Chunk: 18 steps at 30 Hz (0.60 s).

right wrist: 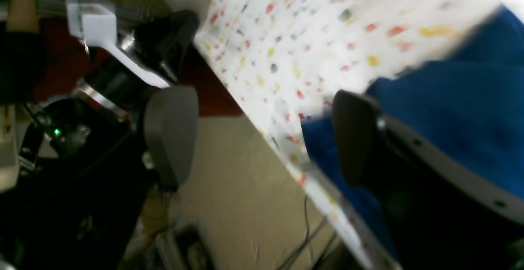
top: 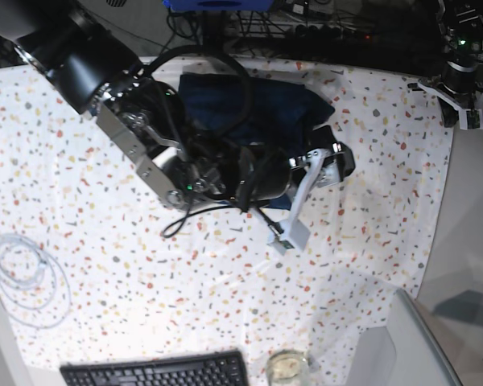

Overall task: Layout the t-shirt on the table in an organized manner, then fold the t-shirt properly
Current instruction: 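Carry the folded bundle with the right gripper and lay it flat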

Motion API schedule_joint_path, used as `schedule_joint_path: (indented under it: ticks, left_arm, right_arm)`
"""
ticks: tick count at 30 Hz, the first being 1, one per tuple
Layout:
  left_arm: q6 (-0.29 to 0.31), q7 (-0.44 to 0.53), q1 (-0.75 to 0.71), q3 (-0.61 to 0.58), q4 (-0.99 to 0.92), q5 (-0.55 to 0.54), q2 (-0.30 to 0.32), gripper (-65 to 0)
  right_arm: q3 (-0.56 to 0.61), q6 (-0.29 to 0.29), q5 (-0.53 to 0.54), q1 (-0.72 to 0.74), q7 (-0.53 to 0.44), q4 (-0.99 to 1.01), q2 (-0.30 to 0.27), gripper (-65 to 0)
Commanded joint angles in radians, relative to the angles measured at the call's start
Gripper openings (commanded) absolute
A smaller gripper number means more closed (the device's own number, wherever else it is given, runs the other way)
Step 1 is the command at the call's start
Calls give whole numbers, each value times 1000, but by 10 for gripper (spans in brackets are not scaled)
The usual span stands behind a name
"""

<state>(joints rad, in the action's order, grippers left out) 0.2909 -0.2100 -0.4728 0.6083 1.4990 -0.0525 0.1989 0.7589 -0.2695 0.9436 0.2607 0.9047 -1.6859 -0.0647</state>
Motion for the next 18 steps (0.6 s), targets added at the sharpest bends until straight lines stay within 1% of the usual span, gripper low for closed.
schedule_joint_path:
  ticks: [1,2,4,5,6,7,9,10,11,13,18]
  left_arm:
    - [-5,24,-4,8,15,-2,15,-650]
    - [-5,24,-4,8,13,-2,15,-650]
    - [-5,24,-4,8,13,-4,15,-650]
    - [-5,24,-4,8,13,-4,17,-650]
    - [-5,24,-4,8,13,-2,17,-650]
    - [-5,24,-4,8,13,-2,17,-650]
    - [-5,24,-4,8,13,-2,17,-650]
    - [-5,24,-4,8,13,-7,17,-650]
    - [-5,24,-4,8,13,-8,17,-650]
    - [-5,24,-4,8,15,-8,17,-650]
    - [-5,24,-5,9,15,-2,17,-650]
  right_arm:
    - [-37,-27,7,-7,-9,-39,-22,-177]
    - [-80,-41,7,-31,-11,-55,-44,-201]
    - [-154,-41,5,-80,-25,-58,-73,-288]
    - [-180,-40,5,-99,-42,-50,-85,-344]
    - [-195,-38,5,-116,-65,-36,-99,-413]
    - [-195,-38,5,-123,-83,-21,-109,-470]
    - [-177,-38,5,-133,-126,22,-125,-603]
    - [-166,-38,5,-134,-141,40,-125,-650]
    - [-151,-38,5,-134,-155,62,-123,-650]
    - [-115,-38,5,-128,-174,108,-122,-630]
    - [-26,-38,5,-76,-213,224,-97,-645]
